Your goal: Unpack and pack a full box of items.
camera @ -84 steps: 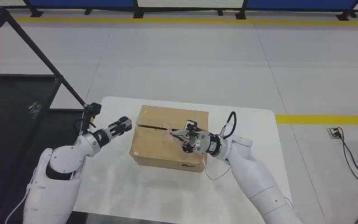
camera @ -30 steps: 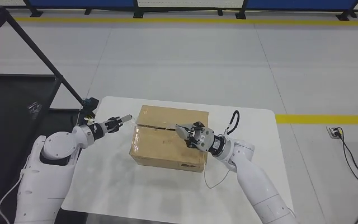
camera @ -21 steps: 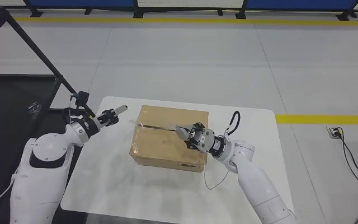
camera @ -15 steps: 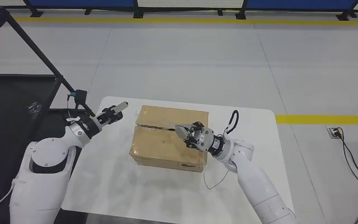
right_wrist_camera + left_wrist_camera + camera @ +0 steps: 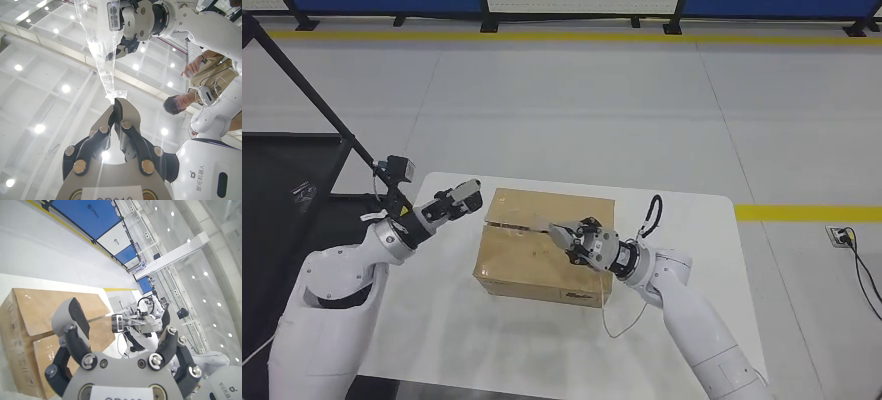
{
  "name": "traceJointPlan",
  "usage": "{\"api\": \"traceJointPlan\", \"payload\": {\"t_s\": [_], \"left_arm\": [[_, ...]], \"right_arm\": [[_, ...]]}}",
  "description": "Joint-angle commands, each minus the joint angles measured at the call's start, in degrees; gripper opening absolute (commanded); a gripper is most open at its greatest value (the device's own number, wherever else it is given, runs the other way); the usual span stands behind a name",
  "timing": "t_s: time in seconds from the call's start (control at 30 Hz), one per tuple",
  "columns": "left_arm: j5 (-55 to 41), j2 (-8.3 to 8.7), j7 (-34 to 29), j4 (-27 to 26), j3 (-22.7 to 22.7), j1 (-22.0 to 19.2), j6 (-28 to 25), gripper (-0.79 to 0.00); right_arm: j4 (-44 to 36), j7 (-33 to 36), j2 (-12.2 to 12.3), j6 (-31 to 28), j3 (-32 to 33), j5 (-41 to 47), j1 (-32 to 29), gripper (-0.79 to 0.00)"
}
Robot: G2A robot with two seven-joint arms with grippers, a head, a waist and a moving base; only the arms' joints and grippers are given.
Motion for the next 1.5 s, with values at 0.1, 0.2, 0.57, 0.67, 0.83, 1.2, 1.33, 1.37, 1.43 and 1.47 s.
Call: {"api": "traceJointPlan", "payload": {"t_s": [0.1,0.2,0.57,0.67,0.83,1.2,1.33,1.37,1.43,1.47], "left_arm": [[-5.1,-0.52,-8.6,6.4,4.9,-4.9,2.3,0.0],[-7.1,-1.04,-10.3,8.7,7.6,-6.6,2.5,0.0],[4.4,-1.95,-4.5,11.6,15.0,-9.0,2.8,0.0],[5.7,-2.04,-3.3,11.8,15.6,-8.9,2.6,0.0],[7.3,-2.19,-1.0,12.1,16.4,-8.7,2.6,0.0],[6.6,-2.56,0.9,12.5,17.2,-8.5,2.2,0.0],[6.2,-2.69,1.2,12.8,17.5,-8.6,2.1,0.0],[6.2,-2.73,1.3,12.9,17.6,-8.6,2.1,0.0],[6.0,-2.8,1.6,13.1,17.7,-8.7,1.9,0.0],[5.9,-2.82,1.6,13.2,17.7,-8.7,1.9,0.0]], "right_arm": [[1.6,-0.7,-0.1,0.0,0.1,1.2,0.5,-0.785],[1.9,-1.0,-0.2,-0.1,0.2,1.6,0.6,-0.785],[2.1,-2.5,-0.2,0.7,0.4,2.5,0.8,-0.785],[2.3,-3.1,-0.2,0.4,0.3,2.0,1.3,-0.785],[3.6,-3.6,-0.4,-1.1,-0.3,1.4,2.3,-0.785],[5.3,-1.4,-0.4,-4.3,0.0,-1.2,3.4,-0.785],[6.3,-1.6,-0.4,-5.3,0.3,-1.4,4.0,-0.785],[6.5,-1.5,-0.5,-5.7,0.3,-1.4,4.1,-0.785],[7.0,-1.5,-0.5,-6.1,0.3,-1.3,4.3,-0.785],[7.2,-1.6,-0.5,-6.1,0.4,-1.2,4.4,-0.785]]}}
